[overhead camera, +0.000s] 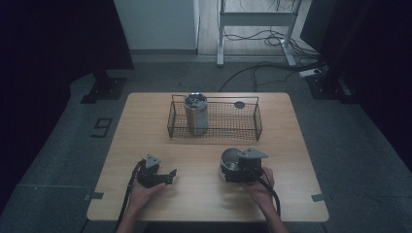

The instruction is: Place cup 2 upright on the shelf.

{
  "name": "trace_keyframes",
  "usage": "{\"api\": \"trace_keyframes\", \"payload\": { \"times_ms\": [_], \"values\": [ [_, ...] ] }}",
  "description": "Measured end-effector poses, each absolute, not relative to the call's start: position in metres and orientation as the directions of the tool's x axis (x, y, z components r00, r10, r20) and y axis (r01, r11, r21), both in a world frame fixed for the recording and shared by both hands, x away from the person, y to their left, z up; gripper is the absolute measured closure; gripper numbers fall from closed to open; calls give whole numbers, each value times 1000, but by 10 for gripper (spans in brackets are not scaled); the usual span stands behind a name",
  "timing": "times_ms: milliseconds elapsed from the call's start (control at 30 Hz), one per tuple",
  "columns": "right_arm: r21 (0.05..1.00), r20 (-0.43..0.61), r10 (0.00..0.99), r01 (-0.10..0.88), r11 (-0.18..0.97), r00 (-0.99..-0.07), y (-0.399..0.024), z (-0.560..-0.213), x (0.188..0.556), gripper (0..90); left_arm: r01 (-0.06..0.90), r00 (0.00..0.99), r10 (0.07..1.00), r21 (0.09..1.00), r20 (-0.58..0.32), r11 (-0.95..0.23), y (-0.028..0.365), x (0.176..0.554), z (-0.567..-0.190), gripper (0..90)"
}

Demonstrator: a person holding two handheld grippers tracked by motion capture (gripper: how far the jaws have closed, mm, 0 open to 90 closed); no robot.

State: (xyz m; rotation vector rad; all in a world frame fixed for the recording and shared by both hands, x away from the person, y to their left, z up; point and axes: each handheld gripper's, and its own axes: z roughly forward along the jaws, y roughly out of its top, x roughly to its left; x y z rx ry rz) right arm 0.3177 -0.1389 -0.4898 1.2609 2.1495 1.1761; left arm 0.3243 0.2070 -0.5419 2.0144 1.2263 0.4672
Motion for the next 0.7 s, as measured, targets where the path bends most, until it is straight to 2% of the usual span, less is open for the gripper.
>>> {"api": "trace_keyframes", "payload": {
  "times_ms": [300,700],
  "values": [
    [837,98,880,517,181,-465,-146,-470,320,68,614,482,876,726,-35,-309,200,325,-544,143],
    [834,106,883,525,171,-457,-147,-451,332,68,618,493,869,719,-38,-319,199,323,-540,142]
  ]
}}
